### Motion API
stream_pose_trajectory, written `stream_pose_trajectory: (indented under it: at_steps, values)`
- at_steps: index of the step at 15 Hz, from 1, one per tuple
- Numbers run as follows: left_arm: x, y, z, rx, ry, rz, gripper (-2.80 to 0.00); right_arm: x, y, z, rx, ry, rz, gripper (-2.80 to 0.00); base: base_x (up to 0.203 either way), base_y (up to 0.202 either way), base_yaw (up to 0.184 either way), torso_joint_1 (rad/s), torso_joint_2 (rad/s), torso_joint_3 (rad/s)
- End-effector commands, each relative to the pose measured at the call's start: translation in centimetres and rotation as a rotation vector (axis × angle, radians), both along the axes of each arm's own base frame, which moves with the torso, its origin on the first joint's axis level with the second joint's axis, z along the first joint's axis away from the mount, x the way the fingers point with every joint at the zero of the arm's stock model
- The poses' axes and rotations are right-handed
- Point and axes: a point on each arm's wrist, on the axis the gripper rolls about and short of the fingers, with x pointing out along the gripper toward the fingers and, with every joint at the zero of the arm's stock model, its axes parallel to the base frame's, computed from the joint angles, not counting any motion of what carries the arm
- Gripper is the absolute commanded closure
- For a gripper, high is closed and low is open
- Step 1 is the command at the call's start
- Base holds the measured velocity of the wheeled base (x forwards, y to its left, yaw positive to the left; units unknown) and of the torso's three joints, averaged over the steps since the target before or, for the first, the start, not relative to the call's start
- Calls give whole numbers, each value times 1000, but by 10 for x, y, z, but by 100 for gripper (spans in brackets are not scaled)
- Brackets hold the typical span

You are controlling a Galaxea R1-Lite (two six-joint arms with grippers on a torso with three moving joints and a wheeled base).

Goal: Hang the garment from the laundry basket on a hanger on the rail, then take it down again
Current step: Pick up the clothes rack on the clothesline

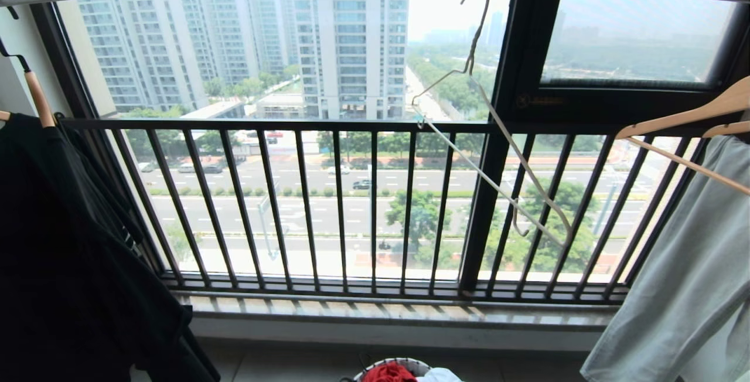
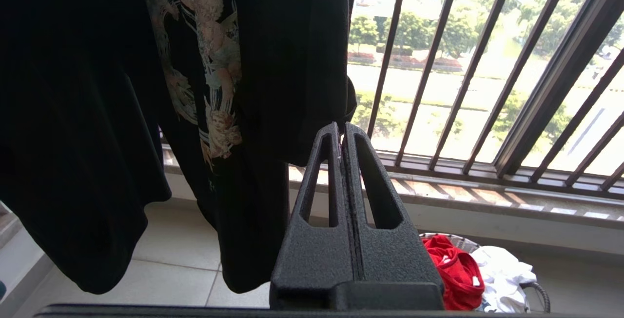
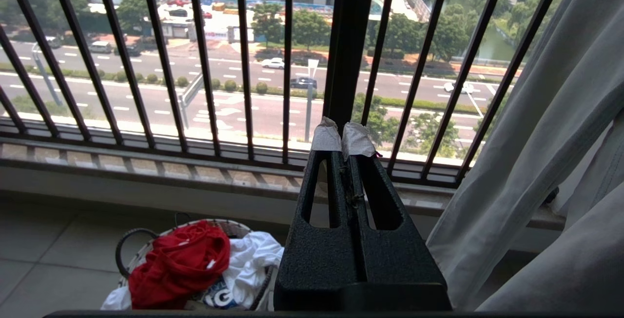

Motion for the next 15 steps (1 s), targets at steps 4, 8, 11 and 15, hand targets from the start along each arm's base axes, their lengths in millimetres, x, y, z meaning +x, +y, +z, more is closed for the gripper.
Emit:
stream_pose_trajectory:
  at_steps: [4,8,11,15]
  values:
    - [0,0,0,-2,-1,0,0,0,0,0,-1,1,1,0,0,0,0,0,0,0]
    - [0,0,0,-1,0,0,0,0,0,0,-4,1,1,0,0,0,0,0,0,0]
    - [0,0,0,-2,0,0,0,0,0,0,-1,1,1,0,0,0,0,0,0,0]
    - [0,0,0,-1,0,0,0,0,0,-1,-4,4,1,0,0,0,0,0,0,0]
